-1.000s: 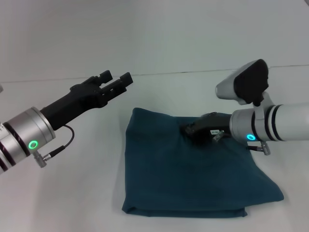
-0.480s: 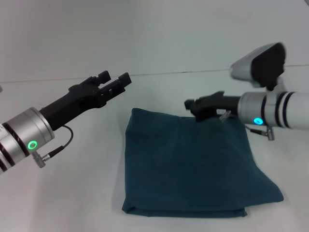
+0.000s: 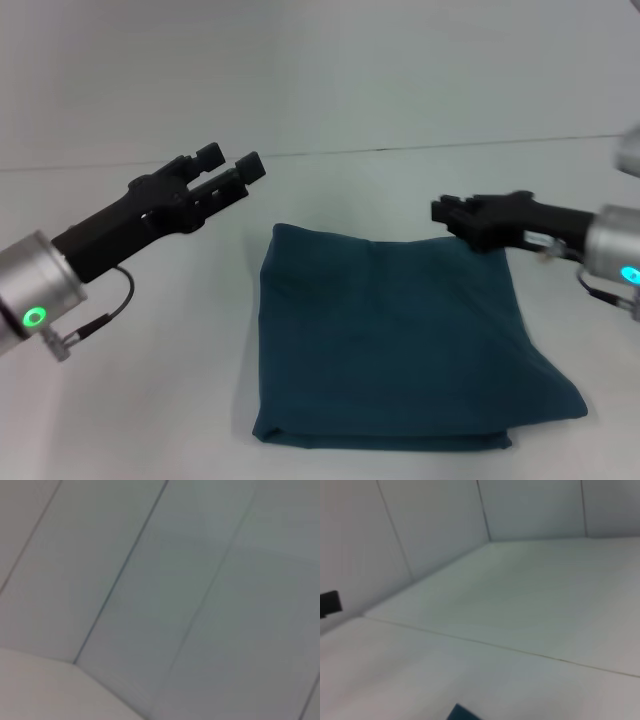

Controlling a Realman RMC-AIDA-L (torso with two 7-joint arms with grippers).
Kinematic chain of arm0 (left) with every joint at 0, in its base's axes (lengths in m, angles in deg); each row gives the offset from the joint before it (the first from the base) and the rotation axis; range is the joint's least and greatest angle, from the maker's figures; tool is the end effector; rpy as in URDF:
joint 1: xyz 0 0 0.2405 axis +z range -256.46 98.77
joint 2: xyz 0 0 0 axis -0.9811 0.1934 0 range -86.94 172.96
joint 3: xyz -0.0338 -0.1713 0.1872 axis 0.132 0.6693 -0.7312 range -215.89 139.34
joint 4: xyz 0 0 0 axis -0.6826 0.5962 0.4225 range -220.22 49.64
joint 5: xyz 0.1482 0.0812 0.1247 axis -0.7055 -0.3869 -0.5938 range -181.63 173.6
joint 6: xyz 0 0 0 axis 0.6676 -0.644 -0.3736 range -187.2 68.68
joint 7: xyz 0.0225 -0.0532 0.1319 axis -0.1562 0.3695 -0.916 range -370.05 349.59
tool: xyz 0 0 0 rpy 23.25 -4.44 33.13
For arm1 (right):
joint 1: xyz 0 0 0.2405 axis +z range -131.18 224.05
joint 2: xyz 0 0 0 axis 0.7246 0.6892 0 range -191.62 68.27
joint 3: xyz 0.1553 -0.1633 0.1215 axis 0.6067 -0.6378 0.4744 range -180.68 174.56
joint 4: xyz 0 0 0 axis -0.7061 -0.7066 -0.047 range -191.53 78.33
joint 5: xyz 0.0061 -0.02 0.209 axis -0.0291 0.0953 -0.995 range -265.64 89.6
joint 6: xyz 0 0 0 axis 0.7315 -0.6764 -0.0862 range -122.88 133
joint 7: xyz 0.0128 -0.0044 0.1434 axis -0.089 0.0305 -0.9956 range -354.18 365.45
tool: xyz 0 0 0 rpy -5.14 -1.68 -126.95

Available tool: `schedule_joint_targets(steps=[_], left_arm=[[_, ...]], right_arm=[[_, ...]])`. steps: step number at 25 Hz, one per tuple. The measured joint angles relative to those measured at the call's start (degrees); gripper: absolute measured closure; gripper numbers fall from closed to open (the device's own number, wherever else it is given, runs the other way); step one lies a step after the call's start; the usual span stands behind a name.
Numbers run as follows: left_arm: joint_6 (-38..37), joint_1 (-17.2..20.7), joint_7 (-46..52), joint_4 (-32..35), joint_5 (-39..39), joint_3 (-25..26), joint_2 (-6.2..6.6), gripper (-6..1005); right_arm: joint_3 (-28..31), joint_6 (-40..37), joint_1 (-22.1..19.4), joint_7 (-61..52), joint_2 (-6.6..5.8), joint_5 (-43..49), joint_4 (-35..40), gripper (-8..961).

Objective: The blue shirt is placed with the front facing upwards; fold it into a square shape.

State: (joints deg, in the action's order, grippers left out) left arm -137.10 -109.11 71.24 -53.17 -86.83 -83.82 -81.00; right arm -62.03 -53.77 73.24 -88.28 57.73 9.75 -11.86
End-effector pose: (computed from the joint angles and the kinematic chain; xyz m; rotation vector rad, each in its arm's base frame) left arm -0.2218 0.3606 -0.0111 -2.2645 -0.8474 -1.2432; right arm 0.2609 0.3833 0.0033 -2.3262 0.8520 0.6078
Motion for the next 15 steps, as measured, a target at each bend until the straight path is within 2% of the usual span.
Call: schedule_joint_targets(steps=[4,9,15], left_arm=[[-4.6,2.2,1.2,3.2,-2.1,0.0,0.08,143],[-10.8,3.8,1.3,6.4,-8.7,0.1,0.07,124],[-14.5,4.1,1.4,6.8,-14.6,0.1,0.04,120]], right_arm=[[5.6,-11.4,-4.2,6.1,0.06,-1.6,0.3,941],[11.5,-24.6,-9.3,13.4,-0.05,-2.8,0.4,743],[13.7,-35.1,-13.1,14.9,-0.80,-2.1,1.7,507]])
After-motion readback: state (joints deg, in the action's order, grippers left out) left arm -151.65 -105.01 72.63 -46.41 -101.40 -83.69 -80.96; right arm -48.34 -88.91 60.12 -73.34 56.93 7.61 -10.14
